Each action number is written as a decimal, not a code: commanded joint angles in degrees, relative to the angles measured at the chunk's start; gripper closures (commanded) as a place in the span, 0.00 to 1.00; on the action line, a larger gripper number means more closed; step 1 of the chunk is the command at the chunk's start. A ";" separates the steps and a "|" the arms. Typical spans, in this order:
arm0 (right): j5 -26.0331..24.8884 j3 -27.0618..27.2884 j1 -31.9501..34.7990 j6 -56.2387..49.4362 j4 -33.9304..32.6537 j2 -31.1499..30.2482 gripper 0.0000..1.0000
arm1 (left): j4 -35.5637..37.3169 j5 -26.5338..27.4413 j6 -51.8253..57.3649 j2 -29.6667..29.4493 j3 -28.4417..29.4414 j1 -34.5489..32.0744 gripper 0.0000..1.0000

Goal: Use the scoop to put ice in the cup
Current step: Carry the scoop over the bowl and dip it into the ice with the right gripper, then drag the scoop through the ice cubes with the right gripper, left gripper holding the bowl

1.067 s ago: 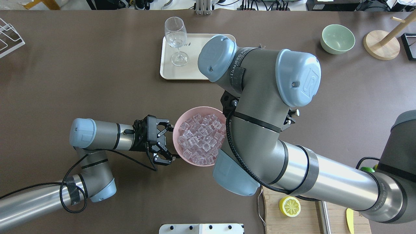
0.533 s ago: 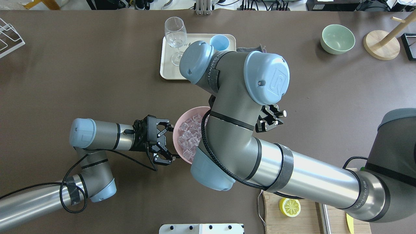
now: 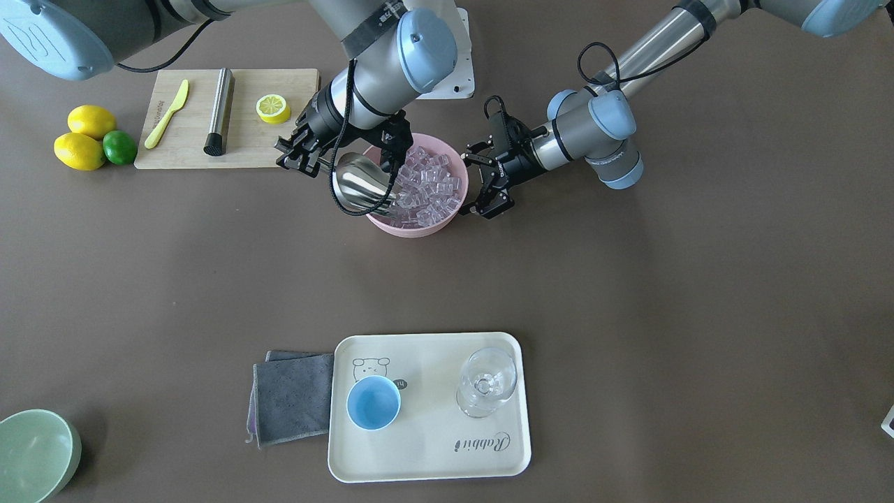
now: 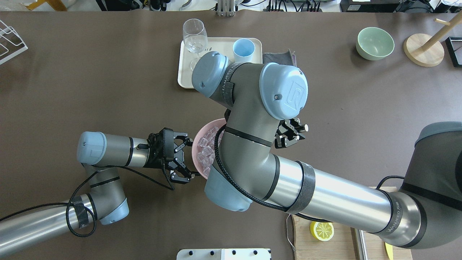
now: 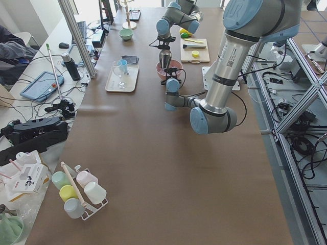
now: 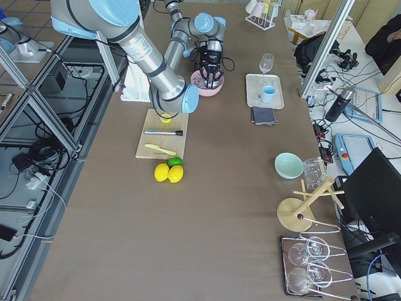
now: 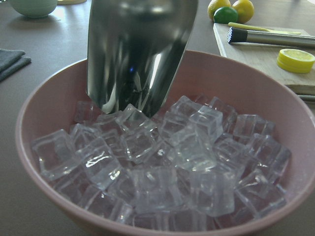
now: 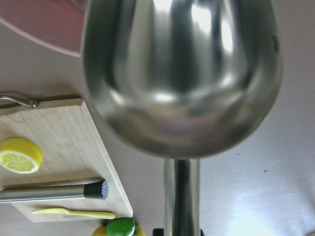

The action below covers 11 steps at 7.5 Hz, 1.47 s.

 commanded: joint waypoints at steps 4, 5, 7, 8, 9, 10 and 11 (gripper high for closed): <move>0.57 -1.10 -0.66 3.88 6.14 -0.92 1.00 | -0.09 -0.09 0.00 0.18 -0.03 0.00 0.02; 0.66 -1.19 -0.75 4.76 7.72 -1.01 1.00 | -0.09 0.00 0.00 0.09 -0.03 0.00 0.02; 1.10 -0.93 -0.75 4.94 10.09 -1.19 1.00 | -0.09 0.00 0.09 0.09 -0.03 0.00 0.02; 1.54 -0.67 -0.67 6.77 11.41 -1.71 1.00 | -0.09 0.00 0.09 0.09 -0.03 0.00 0.02; 1.63 -0.23 -0.75 8.53 11.68 -2.06 1.00 | -0.09 0.00 0.09 0.09 -0.03 0.00 0.02; 1.63 1.51 -0.75 8.72 13.86 -3.90 1.00 | -0.09 0.00 0.09 0.09 -0.03 0.00 0.02; 1.63 3.45 -0.75 8.72 14.06 -5.31 1.00 | -0.09 0.00 0.09 0.09 -0.03 0.00 0.02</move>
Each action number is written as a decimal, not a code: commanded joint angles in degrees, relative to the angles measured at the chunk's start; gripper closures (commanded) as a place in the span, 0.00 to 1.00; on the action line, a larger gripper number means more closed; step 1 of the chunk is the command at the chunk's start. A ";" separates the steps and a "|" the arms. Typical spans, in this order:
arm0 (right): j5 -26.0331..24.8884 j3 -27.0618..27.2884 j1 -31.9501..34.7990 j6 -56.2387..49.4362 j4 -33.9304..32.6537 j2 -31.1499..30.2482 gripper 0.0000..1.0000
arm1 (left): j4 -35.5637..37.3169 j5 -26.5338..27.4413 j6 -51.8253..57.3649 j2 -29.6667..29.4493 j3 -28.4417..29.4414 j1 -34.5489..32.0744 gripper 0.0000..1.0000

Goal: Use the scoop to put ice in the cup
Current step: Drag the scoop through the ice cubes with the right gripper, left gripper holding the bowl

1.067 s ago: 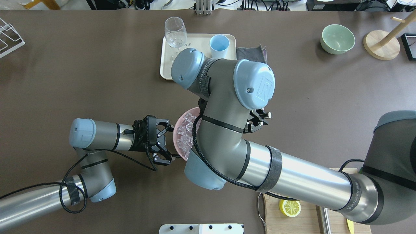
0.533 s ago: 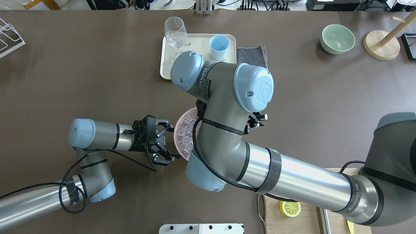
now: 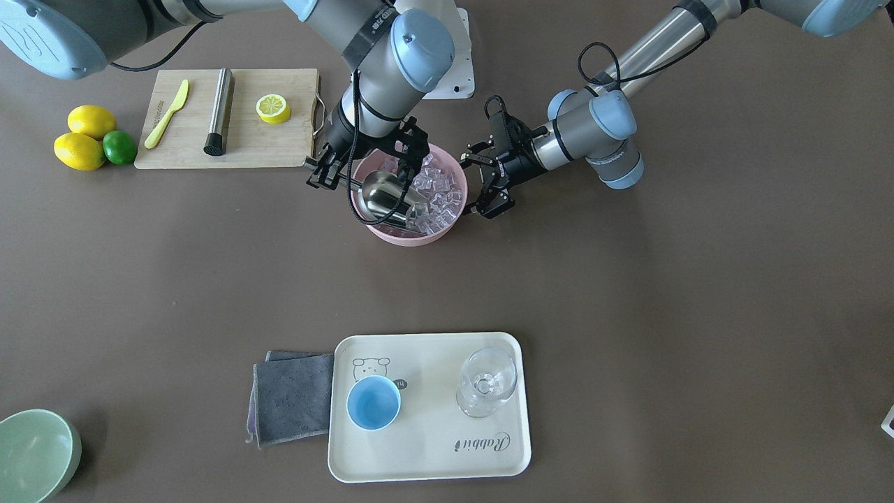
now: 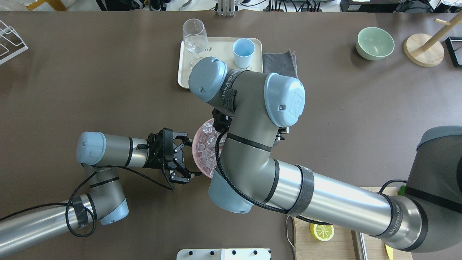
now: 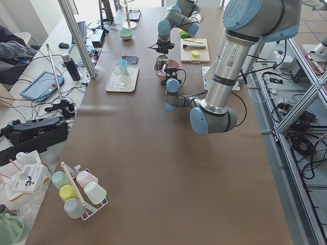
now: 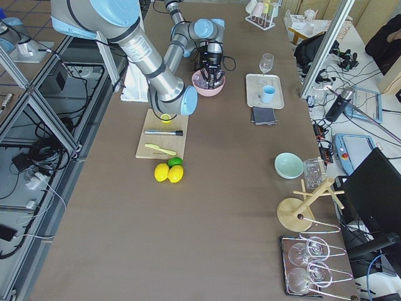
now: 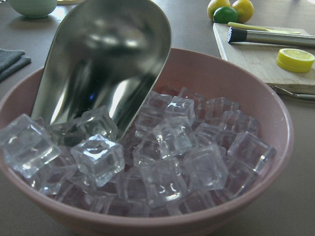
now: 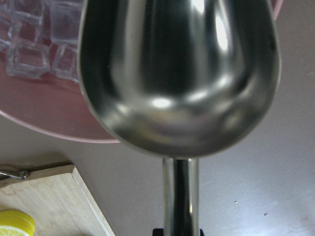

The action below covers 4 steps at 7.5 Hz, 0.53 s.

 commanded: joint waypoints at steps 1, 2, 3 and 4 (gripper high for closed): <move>0.06 4.70 -0.02 0.68 1.73 -3.79 1.00 | 0.09 0.00 0.00 0.00 0.00 0.00 0.02; 0.06 5.58 -0.02 0.68 1.74 -4.24 1.00 | 0.09 0.00 0.00 0.09 0.00 0.00 0.02; -0.03 5.85 0.07 1.46 1.91 -4.42 1.00 | 0.09 0.09 0.00 0.09 0.09 0.09 0.02; -0.03 5.94 0.07 3.04 2.00 -4.42 1.00 | 0.09 0.00 0.00 0.09 0.09 0.09 0.02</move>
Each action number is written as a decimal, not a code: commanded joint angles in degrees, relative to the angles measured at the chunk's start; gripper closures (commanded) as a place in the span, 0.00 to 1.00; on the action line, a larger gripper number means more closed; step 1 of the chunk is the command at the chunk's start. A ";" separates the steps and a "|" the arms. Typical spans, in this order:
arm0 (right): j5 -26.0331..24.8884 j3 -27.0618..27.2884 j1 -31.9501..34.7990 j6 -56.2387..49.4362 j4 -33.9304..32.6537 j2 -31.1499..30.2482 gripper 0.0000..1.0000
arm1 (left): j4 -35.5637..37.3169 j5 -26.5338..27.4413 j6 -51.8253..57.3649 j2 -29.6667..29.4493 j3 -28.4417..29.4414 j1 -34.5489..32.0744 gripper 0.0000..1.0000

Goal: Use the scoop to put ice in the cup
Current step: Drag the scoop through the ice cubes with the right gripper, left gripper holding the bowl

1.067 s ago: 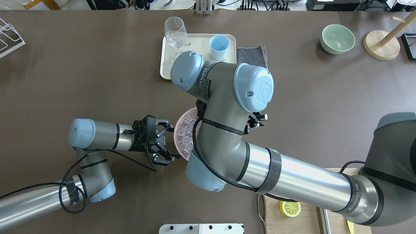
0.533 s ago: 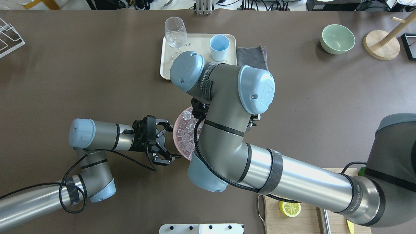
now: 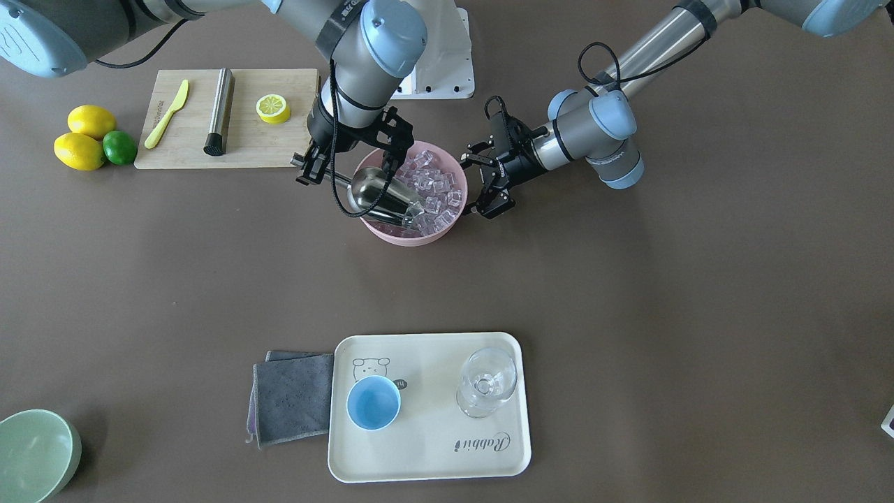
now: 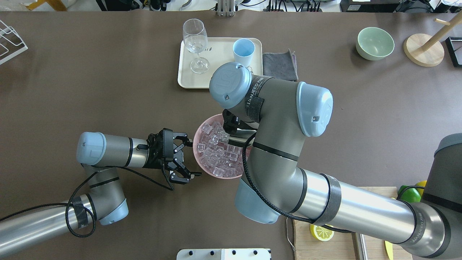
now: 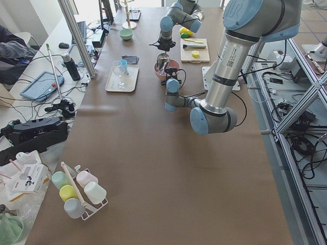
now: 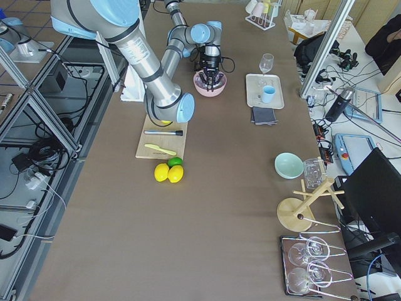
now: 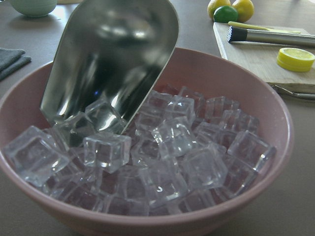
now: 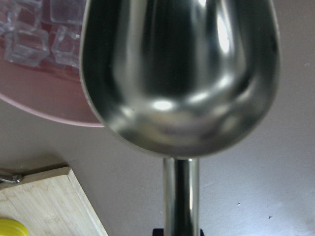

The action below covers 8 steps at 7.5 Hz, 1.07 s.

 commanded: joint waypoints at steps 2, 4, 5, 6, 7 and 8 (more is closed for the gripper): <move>-0.14 -0.47 -0.03 2.71 6.61 -1.46 1.00 | 0.01 0.05 0.09 0.02 0.06 0.48 0.02; 0.13 0.93 0.06 4.12 8.29 -2.25 1.00 | 0.09 0.14 0.09 0.02 0.06 0.83 0.02; 0.47 1.11 0.06 4.12 9.52 -2.87 1.00 | 0.10 0.14 0.09 0.02 0.06 1.01 0.02; 0.74 2.16 0.06 4.56 9.71 -3.66 1.00 | 0.10 0.14 0.09 0.02 0.14 1.10 0.02; 0.92 2.78 0.06 5.00 11.71 -4.45 1.00 | 0.10 0.14 0.09 0.02 0.14 1.18 0.02; 1.27 3.30 0.06 5.00 12.25 -4.63 1.00 | 0.10 0.23 0.09 0.02 0.14 1.36 0.02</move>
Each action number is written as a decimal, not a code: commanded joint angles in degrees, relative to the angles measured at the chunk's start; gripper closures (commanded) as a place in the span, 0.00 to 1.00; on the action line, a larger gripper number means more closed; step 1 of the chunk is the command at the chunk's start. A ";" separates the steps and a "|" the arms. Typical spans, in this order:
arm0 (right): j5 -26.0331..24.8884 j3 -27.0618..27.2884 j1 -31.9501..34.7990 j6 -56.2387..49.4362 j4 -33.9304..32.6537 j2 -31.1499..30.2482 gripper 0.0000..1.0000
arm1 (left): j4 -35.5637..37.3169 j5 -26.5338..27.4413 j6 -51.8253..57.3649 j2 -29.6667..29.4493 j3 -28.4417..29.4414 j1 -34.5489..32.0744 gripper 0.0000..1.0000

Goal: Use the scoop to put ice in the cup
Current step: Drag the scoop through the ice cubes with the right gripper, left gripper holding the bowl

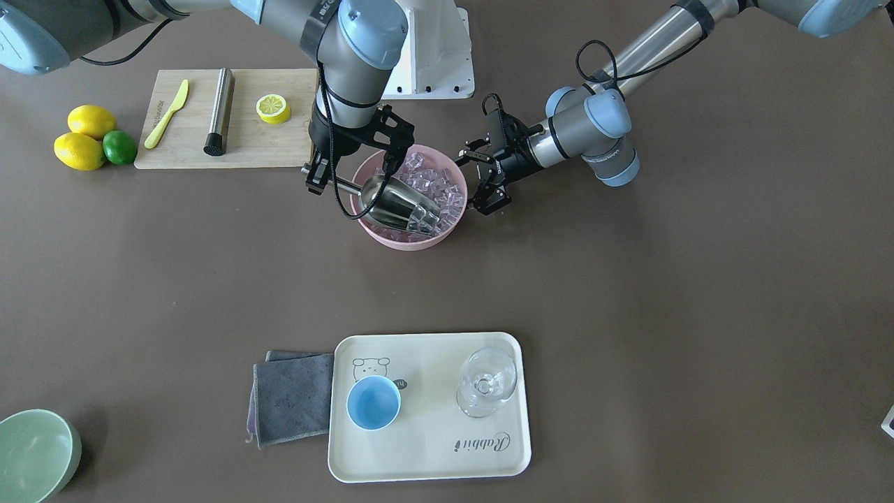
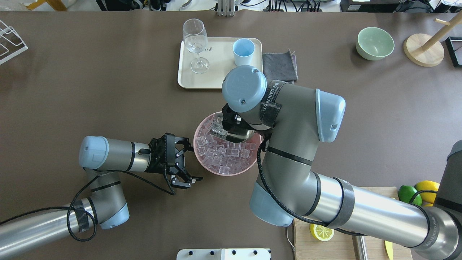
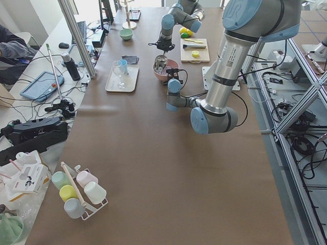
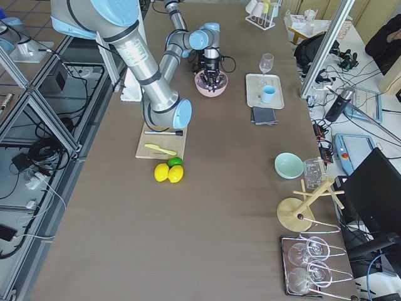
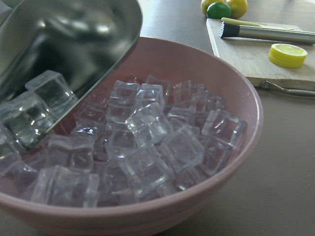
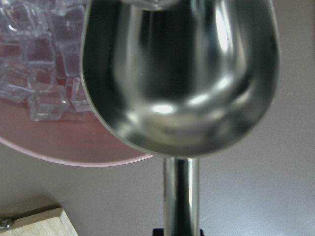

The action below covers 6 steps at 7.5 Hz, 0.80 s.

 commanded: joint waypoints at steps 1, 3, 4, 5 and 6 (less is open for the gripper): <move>0.51 2.02 0.00 0.93 1.79 -1.75 1.00 | 0.00 0.08 0.09 0.00 0.02 0.25 0.02; 0.59 3.43 0.00 1.64 3.37 -2.90 1.00 | 0.00 0.08 0.09 0.00 0.02 0.33 0.02; 0.77 3.87 0.00 2.69 5.29 -3.51 1.00 | 0.09 0.08 0.09 0.00 0.02 0.33 0.02; 0.77 4.05 0.00 3.74 6.62 -3.95 1.00 | 0.18 0.08 0.09 0.00 0.02 0.33 0.02; 0.77 4.05 0.00 4.19 7.41 -4.48 1.00 | 0.09 0.00 0.09 0.00 0.02 0.33 0.02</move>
